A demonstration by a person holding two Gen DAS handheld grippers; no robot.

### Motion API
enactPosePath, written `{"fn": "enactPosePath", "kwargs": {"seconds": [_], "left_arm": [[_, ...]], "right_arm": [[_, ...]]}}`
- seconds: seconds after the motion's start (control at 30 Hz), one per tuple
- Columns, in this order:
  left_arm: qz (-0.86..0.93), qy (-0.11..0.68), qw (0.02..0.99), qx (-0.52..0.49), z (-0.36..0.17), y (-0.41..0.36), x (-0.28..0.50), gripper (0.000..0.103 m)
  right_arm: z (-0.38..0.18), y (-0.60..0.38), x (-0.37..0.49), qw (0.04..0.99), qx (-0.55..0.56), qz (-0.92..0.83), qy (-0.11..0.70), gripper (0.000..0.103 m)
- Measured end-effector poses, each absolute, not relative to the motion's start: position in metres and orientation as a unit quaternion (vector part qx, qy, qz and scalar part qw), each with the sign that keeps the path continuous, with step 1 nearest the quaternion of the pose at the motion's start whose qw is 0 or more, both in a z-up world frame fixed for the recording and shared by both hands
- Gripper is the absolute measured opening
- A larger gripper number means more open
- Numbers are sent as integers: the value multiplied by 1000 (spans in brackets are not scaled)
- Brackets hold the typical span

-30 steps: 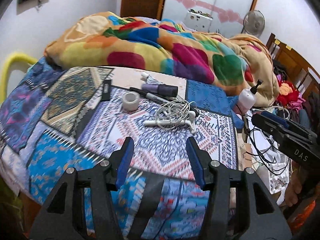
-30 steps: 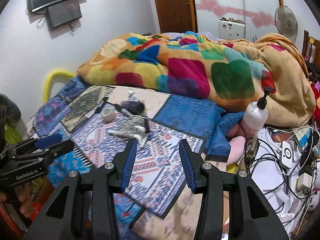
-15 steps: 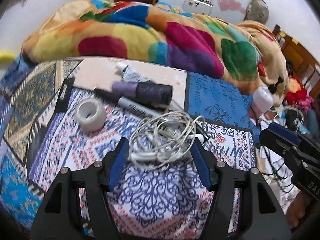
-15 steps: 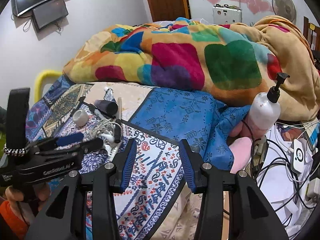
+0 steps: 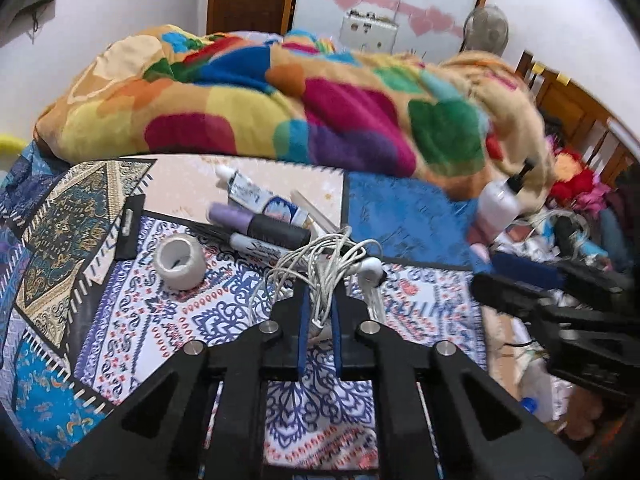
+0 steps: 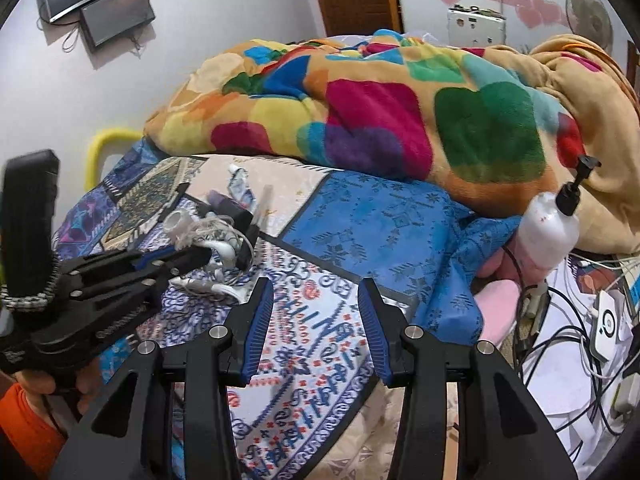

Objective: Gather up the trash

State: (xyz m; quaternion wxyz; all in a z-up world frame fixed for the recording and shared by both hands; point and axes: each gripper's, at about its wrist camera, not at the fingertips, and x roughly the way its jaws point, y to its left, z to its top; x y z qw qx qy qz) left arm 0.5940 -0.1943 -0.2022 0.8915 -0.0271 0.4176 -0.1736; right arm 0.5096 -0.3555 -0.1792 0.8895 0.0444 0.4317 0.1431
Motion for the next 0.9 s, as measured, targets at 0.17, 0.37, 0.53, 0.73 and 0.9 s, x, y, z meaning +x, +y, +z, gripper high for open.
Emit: {"fn": "enactPosePath", "kwargs": {"seconds": [0.17,0.37,0.53,0.73,0.9], "left_arm": [[-174,397,900,-51,-180,-171,579,4],[-147,397,904,-58,-180,-140,565,4],[-120,426,894,-78,-210,-107,560,4],[-115,452,882,-65,-233,-99,550,30],[-110,440,891,-32,-229,-103,533,54]], "right_arm": [[-180,-345,514,882,54,165,439,40],[-192,-327,522,864,72,187,462,40],[-204,-306,521,855,58,200,475,40],[-213,-288,520,847,44,211,487,40],[-208,-280,517,843,44,227,485,40]]}}
